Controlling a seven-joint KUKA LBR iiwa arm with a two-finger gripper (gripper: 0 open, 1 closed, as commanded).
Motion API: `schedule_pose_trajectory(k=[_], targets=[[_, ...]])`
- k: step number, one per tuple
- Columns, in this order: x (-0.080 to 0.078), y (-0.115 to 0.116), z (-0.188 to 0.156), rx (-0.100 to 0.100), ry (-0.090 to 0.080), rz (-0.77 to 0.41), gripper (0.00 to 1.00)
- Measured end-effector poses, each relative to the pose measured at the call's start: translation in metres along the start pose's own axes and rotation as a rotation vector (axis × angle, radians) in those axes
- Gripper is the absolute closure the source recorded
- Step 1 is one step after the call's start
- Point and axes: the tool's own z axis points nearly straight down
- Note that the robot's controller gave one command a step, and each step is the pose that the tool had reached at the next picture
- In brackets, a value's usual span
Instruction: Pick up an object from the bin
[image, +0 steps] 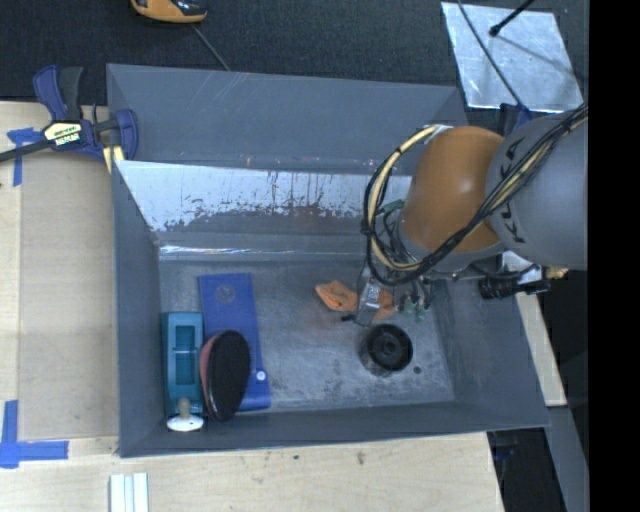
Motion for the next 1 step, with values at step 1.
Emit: schedule_pose_trajectory(k=[1], targets=[[-0.001,0.0003,-0.0217,-0.002,-0.005,0.0,1.0]])
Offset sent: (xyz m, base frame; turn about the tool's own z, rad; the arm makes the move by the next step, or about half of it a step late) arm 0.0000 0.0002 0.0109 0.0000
